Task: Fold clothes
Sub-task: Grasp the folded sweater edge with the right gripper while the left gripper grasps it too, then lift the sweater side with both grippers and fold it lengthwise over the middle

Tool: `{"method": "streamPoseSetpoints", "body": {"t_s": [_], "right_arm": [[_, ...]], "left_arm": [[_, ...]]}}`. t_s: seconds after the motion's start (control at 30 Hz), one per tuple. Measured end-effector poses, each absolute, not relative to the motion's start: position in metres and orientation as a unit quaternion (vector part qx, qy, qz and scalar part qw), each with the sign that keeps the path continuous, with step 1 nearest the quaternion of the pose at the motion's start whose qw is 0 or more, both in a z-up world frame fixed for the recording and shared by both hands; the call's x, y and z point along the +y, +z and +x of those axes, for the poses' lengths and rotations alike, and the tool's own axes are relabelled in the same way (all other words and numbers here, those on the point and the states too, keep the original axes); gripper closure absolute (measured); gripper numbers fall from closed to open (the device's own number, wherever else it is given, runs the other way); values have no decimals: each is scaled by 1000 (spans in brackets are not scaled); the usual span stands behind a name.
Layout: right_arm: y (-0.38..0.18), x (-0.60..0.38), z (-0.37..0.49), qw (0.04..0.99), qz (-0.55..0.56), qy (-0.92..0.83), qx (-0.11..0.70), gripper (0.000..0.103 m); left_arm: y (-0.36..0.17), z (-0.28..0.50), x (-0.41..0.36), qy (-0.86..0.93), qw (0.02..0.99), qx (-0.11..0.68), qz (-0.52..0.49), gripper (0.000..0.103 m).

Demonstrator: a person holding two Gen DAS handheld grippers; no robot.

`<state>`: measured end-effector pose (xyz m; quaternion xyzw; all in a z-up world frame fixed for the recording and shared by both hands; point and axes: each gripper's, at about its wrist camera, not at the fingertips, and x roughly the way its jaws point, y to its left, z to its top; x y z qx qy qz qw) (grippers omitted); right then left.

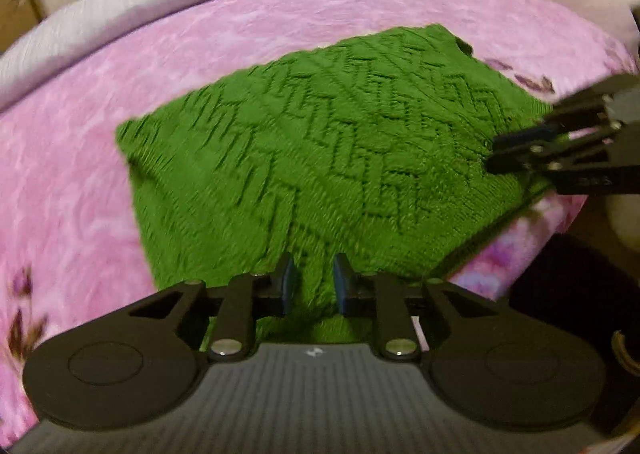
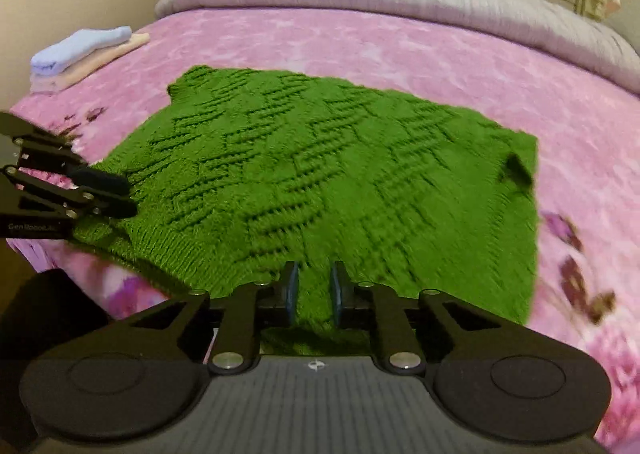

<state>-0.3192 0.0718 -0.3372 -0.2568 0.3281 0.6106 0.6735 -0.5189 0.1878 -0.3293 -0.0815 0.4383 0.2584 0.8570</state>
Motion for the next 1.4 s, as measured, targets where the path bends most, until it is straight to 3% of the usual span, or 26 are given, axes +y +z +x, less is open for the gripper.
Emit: {"method": "streamPoseSetpoints", "body": {"t_s": [0.13,0.37,0.47,0.63,0.9,0.97,1.1,1.17,1.23,1.4], "right_arm": [[-321,77,-323,670,-237,629,317,82],[-322,112,-344,646,-228,668,289,83],[-344,115,-347,646,-269,649,300,88],[-340,89,-332,647,-270,634,326,92],[-321,41,-289,729,-186,569,332,89],[-336,33,-277,733,-177,551,358,97],[-340,10,-270,731,-150,549,376,98],[-334,-1,-262,735,-119,538,396,91],[-330,-14,-250,744,-63,516,421,55],[-353,-42,-216,711,106,472,510,52]], "left_arm": [[-315,-516,186,264,862,425,-80,85],[-314,-489,189,242,877,407,-77,85],[-333,-491,194,267,856,439,-62,85],[-336,-519,198,270,856,428,-101,85],[-323,-524,191,291,858,416,-72,85],[-337,-527,193,305,843,439,-64,84],[-333,-540,189,312,844,428,-77,84],[-326,-543,186,313,845,426,-80,84],[-318,-547,184,314,848,418,-87,84],[-302,-565,184,311,859,379,-148,84]]}}
